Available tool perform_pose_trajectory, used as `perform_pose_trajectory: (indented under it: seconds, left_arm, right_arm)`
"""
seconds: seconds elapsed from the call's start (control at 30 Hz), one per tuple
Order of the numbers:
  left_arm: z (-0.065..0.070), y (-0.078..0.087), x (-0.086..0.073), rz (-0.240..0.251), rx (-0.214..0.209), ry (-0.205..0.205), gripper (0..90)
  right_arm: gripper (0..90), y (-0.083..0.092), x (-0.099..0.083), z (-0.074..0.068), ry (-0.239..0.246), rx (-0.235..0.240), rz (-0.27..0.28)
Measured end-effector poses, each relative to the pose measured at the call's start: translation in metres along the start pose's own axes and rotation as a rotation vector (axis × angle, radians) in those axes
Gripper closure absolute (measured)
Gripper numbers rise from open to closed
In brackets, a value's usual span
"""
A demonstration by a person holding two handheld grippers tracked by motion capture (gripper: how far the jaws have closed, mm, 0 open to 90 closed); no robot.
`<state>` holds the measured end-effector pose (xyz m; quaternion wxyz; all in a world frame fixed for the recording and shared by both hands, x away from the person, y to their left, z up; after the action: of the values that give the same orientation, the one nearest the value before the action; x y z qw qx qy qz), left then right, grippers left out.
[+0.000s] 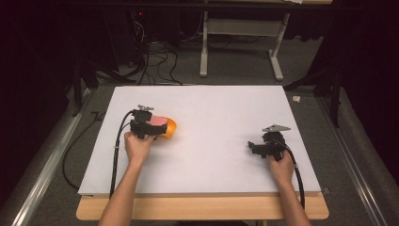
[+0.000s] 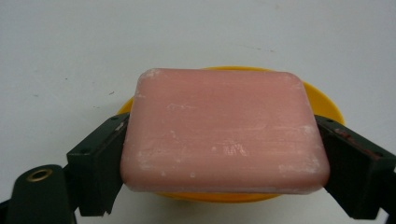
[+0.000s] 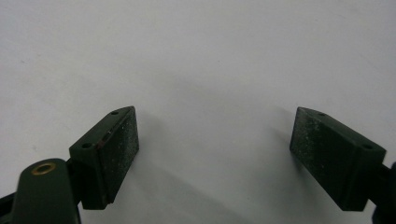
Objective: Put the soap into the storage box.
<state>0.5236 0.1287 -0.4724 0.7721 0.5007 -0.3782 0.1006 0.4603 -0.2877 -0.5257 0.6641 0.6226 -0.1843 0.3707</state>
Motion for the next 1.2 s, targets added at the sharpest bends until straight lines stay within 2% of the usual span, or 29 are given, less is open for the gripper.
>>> perform_pose_trajectory:
  seconds: [0.27, 0.47, 1.0, 1.2]
  left_arm:
    - [0.001, -0.006, -0.002, -0.016, 0.006, -0.004, 13.5]
    - [0.001, -0.006, 0.001, 0.005, 0.003, 0.016, 13.6]
    - [0.002, -0.005, 0.001, 0.011, 0.020, 0.002, 13.6]
    - [0.004, 0.005, 0.007, 0.069, 0.017, -0.010, 14.3]
  right_arm:
    - [16.1, 0.000, 0.000, 0.000, 0.002, -0.001, 0.001]
    - [16.1, 0.000, 0.000, 0.000, 0.002, -0.001, 0.001]
    - [16.1, 0.000, 0.000, 0.000, 0.002, -0.002, 0.001]
    - [16.1, 0.000, 0.000, 0.000, 0.001, -0.002, 0.000]
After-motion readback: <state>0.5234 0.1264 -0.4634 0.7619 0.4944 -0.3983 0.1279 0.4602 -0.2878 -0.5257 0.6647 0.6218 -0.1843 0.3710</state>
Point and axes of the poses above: each handheld gripper's, and its own axes: y roughly backward along the jaws, x roughly out of its top, z roughly to its right, the point moved 6 cm from there along -y, roughly forward along the jaws, and after that the axes turned 11 degrees about -x, right-handed, at the moved point
